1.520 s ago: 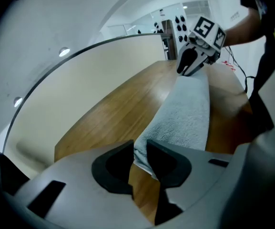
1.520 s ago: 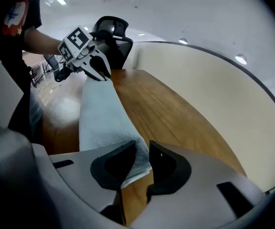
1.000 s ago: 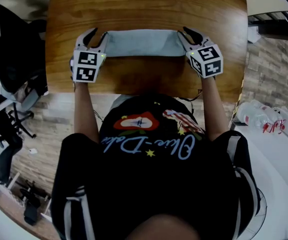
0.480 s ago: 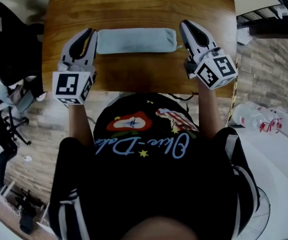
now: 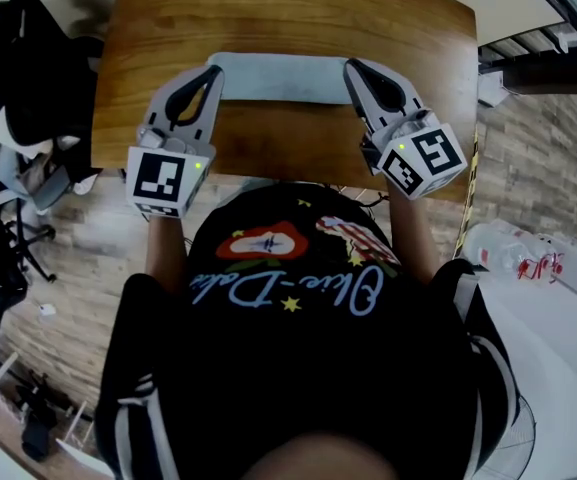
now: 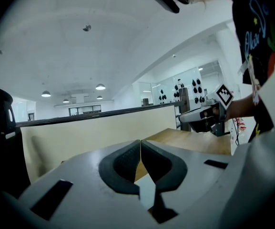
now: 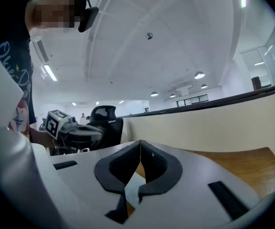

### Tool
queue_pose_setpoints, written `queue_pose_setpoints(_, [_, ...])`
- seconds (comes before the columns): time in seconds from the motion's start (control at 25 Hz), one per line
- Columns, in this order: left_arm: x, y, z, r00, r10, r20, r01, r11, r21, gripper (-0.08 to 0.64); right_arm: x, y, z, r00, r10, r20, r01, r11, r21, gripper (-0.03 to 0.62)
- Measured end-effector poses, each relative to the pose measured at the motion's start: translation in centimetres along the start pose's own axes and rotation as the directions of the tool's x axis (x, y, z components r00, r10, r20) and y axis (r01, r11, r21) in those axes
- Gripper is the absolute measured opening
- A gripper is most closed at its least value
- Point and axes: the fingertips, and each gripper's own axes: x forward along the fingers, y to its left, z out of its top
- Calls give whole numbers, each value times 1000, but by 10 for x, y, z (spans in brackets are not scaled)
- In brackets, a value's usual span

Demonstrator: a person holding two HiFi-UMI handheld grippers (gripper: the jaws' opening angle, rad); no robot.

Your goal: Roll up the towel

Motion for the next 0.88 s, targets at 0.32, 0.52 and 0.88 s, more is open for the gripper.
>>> queue_pose_setpoints(0.32, [-5,2,6,1000,14,1,-14,1000,16,9,2,8,8,1000,29,7,-29,999,-21,2])
queue_pose_setpoints(0.52, [-8,3,7,1000,20,11,-20,999,28,9,4,15,9,999,41,6,-41,998,-39,3])
queue_pose_setpoints(0.88, [-11,2,6,1000,31,1,-32,998,54,9,2,17,10,999,34,4,-34,998,-49,2])
